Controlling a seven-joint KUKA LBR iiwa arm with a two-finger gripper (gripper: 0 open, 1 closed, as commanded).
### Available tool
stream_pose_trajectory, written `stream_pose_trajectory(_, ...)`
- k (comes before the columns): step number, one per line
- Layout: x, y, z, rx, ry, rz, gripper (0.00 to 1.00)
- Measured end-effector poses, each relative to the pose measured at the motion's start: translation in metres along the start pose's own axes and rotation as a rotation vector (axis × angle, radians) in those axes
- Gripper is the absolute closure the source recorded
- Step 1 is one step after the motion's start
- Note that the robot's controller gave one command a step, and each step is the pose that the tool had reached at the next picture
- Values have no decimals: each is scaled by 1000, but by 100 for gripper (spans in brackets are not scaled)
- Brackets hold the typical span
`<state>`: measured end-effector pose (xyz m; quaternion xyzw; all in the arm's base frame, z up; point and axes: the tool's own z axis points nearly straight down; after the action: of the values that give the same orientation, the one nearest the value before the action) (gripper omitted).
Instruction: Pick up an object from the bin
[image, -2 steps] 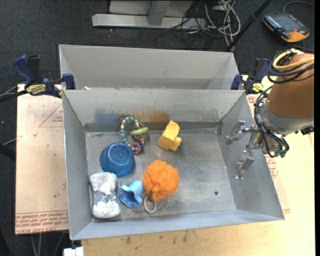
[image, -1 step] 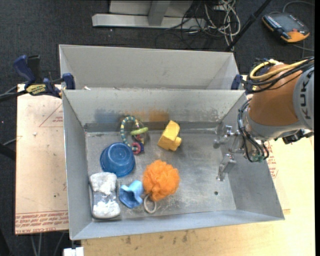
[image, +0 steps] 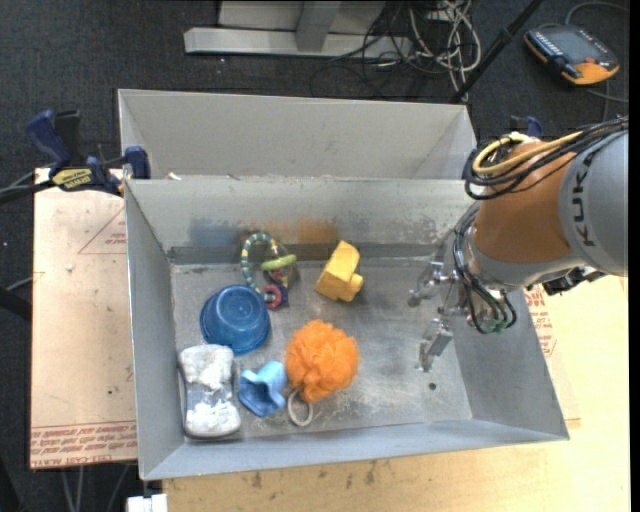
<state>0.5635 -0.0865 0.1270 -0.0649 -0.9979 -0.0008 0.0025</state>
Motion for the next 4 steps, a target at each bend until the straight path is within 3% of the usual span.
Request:
stream_pose_trajectory(1, -4, 30, -17, 2, -7, -253, 0)
stream_pose_trajectory(2, -34, 37, -42, 0, -7, -120, 0)
stream_pose_trajectory(3, -62, 60, -16, 0, -19, -29, 0)
stream_pose_trajectory(4, -40, 110, 21, 2, -7, -67, 0)
